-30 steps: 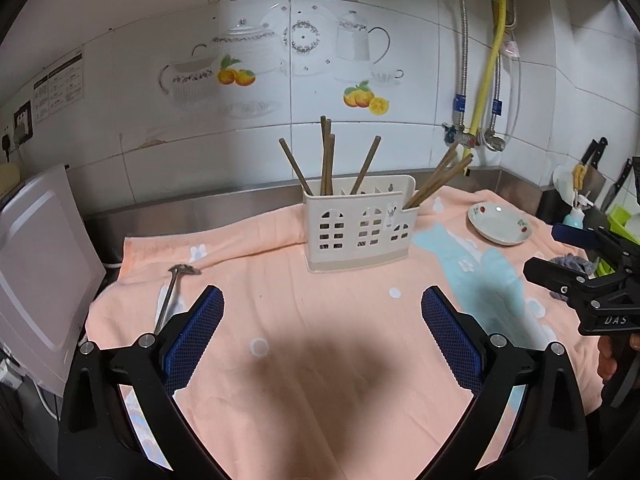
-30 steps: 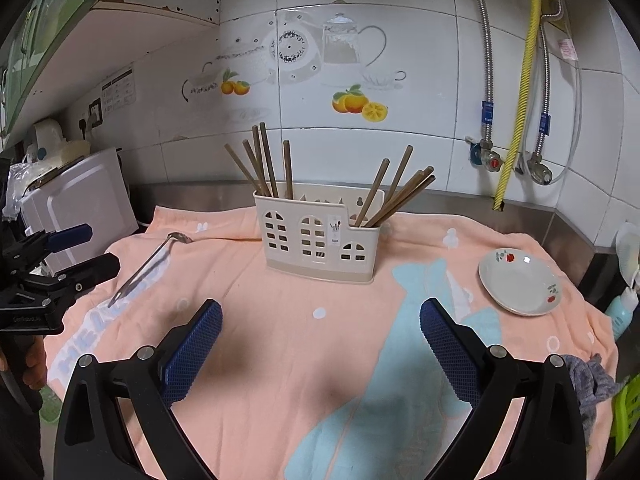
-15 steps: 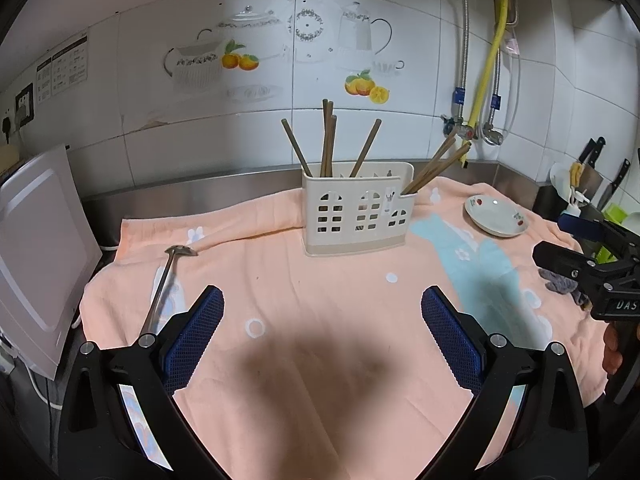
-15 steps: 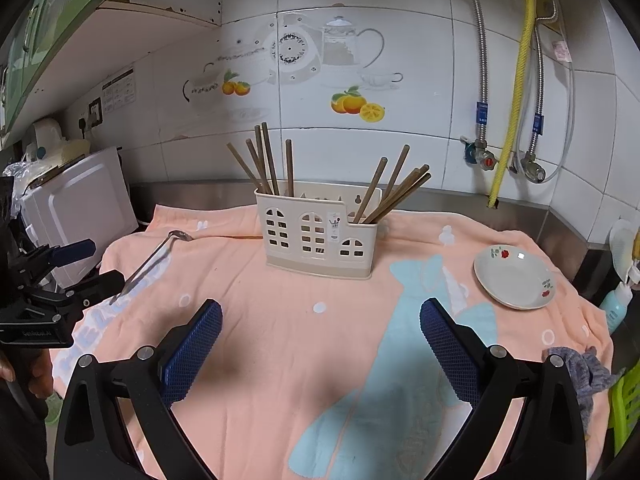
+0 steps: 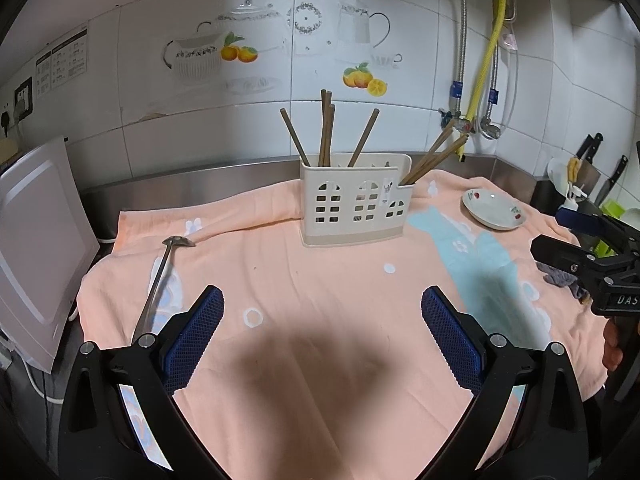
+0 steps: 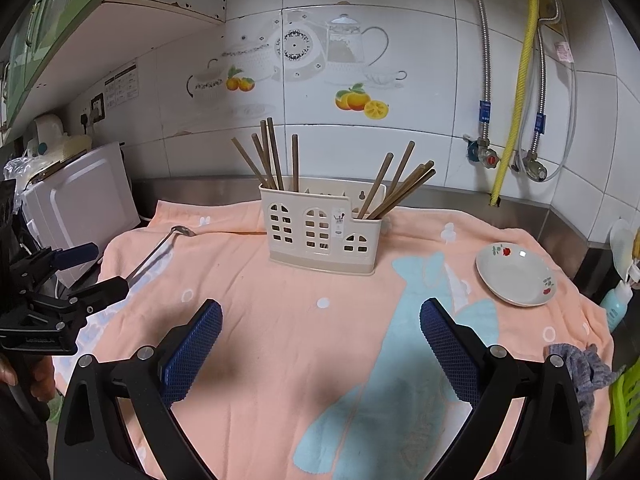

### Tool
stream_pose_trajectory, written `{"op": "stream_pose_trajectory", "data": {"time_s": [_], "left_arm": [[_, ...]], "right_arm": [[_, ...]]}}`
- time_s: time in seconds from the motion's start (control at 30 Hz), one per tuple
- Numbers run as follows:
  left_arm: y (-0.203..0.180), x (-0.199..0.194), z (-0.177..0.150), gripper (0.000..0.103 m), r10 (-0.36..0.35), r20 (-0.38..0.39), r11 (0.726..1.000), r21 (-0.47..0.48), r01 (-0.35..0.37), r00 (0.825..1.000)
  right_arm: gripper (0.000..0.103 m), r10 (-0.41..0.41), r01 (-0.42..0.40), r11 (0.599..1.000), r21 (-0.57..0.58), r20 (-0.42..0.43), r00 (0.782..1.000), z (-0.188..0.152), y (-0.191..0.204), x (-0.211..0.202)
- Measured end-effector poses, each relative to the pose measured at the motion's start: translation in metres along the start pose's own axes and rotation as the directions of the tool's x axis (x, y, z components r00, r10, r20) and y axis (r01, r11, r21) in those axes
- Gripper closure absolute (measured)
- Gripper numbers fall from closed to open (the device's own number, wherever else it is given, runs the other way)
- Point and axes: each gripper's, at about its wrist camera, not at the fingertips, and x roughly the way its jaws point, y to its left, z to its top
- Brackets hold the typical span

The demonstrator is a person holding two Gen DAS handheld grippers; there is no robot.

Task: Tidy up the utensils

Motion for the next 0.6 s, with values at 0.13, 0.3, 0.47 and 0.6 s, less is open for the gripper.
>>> {"op": "stream_pose_trajectory", "data": {"time_s": [0.13,0.3,0.47,0.6], "left_arm": [[-0.0012,0.0015,-0.0031,0.005,-0.002,-0.006,1.0,0.002,0.002,1.0],[-0.0014,0.0031,-0.0044,0.005,-0.001,-0.012,1.0,0.004,0.001,1.0],[-0.0014,0.0043,-0.0051,0.005,-0.002,-0.016,1.0,0.001,0.002,1.0],[-0.0013,0.0045,-0.0057,0.005,-0.003,-0.017,1.0,-0.004,0.003,1.0]], "right_arm": [[0.007,0.001,-0.001,1.0,0.004,-0.004,1.0,-0.0009,0.0004,0.0013],[0.007,0.005,-0.004,1.0,0.004,-0.012,1.0,-0.0017,0.001,0.0044],[0.007,0.007,-0.007,1.0,0.008,-0.017,1.0,-0.003,0.0002,0.0063],[0.007,0.009,-0.009,1.0,0.008,-0.022,1.0,-0.0039,0.0002,0.008]]}}
